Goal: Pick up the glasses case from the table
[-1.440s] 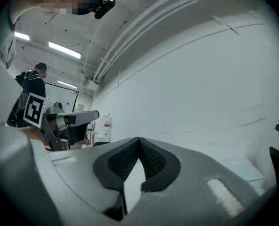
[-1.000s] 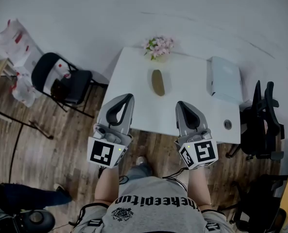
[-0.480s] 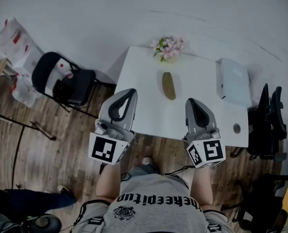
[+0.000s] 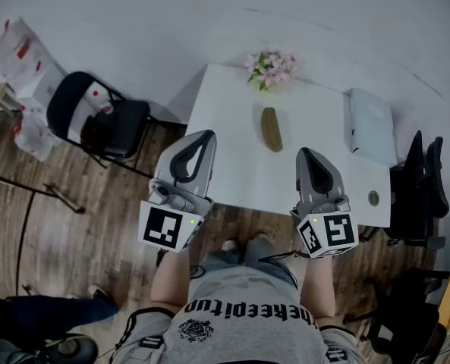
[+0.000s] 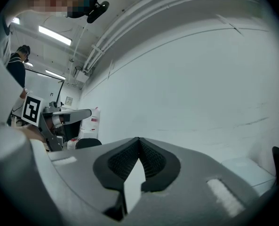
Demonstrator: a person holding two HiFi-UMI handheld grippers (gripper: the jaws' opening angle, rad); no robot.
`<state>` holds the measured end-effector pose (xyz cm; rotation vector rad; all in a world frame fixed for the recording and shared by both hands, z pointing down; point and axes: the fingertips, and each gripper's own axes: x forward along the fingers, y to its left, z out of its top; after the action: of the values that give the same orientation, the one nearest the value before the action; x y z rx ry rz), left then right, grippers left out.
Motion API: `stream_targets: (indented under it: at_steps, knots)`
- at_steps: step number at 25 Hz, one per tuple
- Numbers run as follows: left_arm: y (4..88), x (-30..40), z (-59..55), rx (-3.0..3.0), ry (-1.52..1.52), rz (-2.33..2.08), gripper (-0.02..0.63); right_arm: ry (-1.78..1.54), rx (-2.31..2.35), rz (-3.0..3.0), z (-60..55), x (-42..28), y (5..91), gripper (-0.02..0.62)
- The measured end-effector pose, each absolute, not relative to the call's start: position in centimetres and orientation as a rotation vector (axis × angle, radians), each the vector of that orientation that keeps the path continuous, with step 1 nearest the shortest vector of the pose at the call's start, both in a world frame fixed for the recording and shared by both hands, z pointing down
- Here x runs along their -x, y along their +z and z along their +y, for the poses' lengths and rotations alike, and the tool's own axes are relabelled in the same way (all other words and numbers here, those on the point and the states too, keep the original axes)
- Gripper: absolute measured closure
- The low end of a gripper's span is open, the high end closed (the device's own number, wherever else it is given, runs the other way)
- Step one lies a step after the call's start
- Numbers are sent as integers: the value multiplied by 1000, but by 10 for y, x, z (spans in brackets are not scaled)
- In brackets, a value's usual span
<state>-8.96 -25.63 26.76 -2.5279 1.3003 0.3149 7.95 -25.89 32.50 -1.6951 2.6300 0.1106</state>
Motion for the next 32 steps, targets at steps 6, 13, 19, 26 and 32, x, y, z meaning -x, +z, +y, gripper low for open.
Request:
stream_targets:
  at_steps: [6,13,19,26,32]
  knots:
    - [272,97,-265,2528,316,1326,594,48,1716,2646,-275,-79,334,591]
    - [276,97,-278,2508,280,1340,592,-94,1727,2652,-306,-81,356,591]
    - [277,98,-301,2503,260,1367,592,-192,1751,2692,-344,-80,376,591]
    - [280,100,-332,2500,240,1398,592,-351,1795,2727,-388,-84,410,591]
    - [290,103,-356,2511,210,1432,592,-484,1820,2756,-416,-85,440,591]
